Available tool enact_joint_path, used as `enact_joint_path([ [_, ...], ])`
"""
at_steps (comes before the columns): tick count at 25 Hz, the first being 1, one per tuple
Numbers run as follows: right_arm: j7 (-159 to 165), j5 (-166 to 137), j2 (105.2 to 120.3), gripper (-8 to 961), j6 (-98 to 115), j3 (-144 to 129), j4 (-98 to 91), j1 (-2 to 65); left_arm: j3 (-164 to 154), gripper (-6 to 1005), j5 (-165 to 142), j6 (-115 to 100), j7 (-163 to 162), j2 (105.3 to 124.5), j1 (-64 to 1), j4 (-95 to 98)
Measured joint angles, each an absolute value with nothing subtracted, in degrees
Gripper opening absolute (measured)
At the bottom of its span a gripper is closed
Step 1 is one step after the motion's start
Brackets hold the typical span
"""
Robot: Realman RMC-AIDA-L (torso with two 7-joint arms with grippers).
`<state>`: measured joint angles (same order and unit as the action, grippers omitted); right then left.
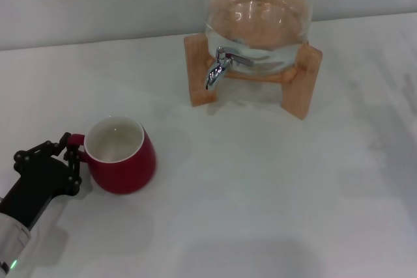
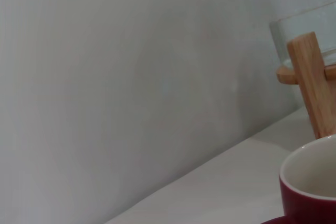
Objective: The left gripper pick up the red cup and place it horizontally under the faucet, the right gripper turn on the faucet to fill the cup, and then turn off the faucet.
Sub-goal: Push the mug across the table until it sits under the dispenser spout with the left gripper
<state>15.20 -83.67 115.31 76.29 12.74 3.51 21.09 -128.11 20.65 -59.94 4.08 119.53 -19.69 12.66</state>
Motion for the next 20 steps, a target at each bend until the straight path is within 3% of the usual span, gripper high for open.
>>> enact_joint_path([
  [5, 15.20, -83.67, 115.31, 723, 76.29, 12.74, 3.51, 21.14, -128.15, 94, 20.66, -59.94, 4.08, 119.51, -19.75, 12.88],
  [20, 15.20, -83.67, 115.31, 723, 76.29, 12.74, 3.51, 21.21, -128.52, 93, 19.75, -59.92, 3.75, 119.51, -21.54, 13.68],
])
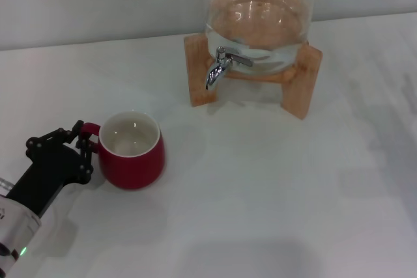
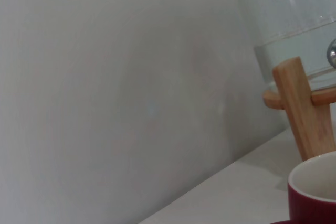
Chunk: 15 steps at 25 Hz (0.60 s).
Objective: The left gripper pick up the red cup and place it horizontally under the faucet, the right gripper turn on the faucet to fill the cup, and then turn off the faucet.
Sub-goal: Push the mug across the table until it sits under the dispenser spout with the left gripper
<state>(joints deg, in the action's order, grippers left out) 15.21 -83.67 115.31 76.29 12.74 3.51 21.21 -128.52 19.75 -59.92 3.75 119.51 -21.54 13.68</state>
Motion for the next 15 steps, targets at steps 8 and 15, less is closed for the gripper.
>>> enact_joint_path([
  [8, 15.20, -83.67, 115.31, 723, 76.29, 12.74, 3.51, 21.18, -128.95, 93, 19.73, -59.94, 3.03, 119.46, -22.82, 13.71],
  [15, 15.20, -83.67, 115.31, 723, 76.29, 12.74, 3.51, 21.25, -128.93, 93, 19.73, -59.24, 0.91, 119.31, -25.76, 13.19],
])
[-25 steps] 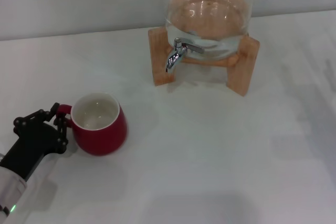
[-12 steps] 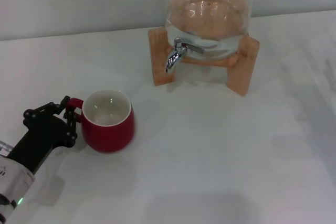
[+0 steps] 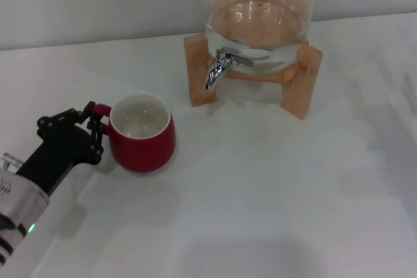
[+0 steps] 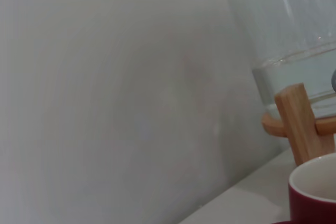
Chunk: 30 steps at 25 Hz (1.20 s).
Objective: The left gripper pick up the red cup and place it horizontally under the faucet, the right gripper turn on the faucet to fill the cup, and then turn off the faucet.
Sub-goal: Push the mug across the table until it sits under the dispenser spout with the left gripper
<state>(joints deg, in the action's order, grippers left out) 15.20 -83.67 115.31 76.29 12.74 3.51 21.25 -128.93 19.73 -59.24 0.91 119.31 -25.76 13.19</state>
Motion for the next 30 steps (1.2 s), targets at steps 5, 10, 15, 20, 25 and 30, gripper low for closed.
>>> enact_joint_path([
  [5, 15.20, -83.67, 115.31, 723, 76.28, 12.74, 3.51, 21.27, -128.93, 93, 19.74, -56.80, 0.23, 119.27, -28.22, 13.09],
  [10, 15.20, -83.67, 115.31, 723, 76.28, 12.75, 3.51, 21.36, -128.93, 93, 19.42, -54.02, -0.55, 119.26, -30.89, 12.96],
  [15, 15.20, -83.67, 115.31, 723, 76.28, 12.74, 3.51, 21.56, -128.93, 93, 18.67, -52.43, -1.00, 119.18, -32.94, 12.44],
  [20, 15.20, -83.67, 115.31, 723, 76.29, 12.74, 3.51, 21.62, -128.93, 93, 16.87, -51.54, -2.43, 119.17, -34.15, 12.39],
  [25, 15.20, -83.67, 115.31, 723, 76.50, 12.56, 3.51, 21.63, -128.93, 93, 15.24, -50.44, -3.48, 119.26, -35.02, 12.39],
  [30, 15.20, -83.67, 115.31, 723, 76.76, 12.06, 3.51, 21.56, -128.94, 93, 14.06, -50.15, -4.25, 119.34, -35.31, 12.59],
])
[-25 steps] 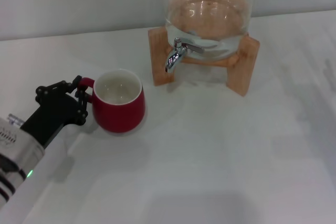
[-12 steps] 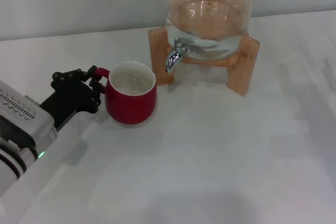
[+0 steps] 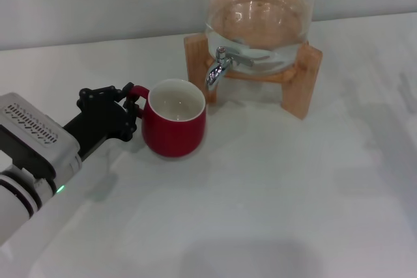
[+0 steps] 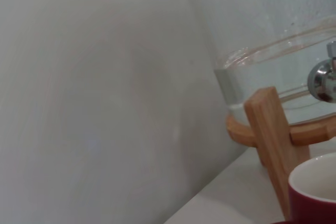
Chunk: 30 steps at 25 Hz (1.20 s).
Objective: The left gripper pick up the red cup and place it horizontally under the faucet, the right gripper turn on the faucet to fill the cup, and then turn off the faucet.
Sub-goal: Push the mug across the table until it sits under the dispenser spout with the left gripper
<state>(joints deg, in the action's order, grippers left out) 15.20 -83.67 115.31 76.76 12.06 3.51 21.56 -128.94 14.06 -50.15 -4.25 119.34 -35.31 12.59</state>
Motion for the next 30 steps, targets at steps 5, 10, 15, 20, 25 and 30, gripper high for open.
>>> enact_joint_path([
  [5, 15.20, -83.67, 115.31, 723, 77.11, 11.99, 3.51, 21.53, -128.94, 93, 12.78, -50.03, -5.94, 119.36, -36.11, 12.45],
  [10, 15.20, -83.67, 115.23, 723, 77.11, 11.94, 3.52, 21.53, -128.93, 93, 12.17, -49.59, -6.56, 119.43, -36.98, 12.43],
  [15, 15.20, -83.67, 115.22, 723, 77.11, 11.95, 3.51, 21.57, -128.94, 94, 10.82, -49.29, -8.03, 119.43, -37.85, 12.37],
  [20, 15.20, -83.67, 115.22, 723, 77.11, 11.95, 3.51, 21.69, -128.94, 94, 9.77, -48.04, -8.80, 119.38, -38.93, 12.31],
  [25, 15.20, -83.67, 115.22, 723, 77.10, 11.96, 3.51, 21.94, -128.93, 94, 9.02, -46.81, -9.08, 119.35, -39.63, 12.30],
  [30, 15.20, -83.67, 115.26, 723, 77.09, 11.86, 3.51, 22.24, -128.93, 94, 7.95, -46.04, -9.77, 119.35, -40.21, 12.30],
])
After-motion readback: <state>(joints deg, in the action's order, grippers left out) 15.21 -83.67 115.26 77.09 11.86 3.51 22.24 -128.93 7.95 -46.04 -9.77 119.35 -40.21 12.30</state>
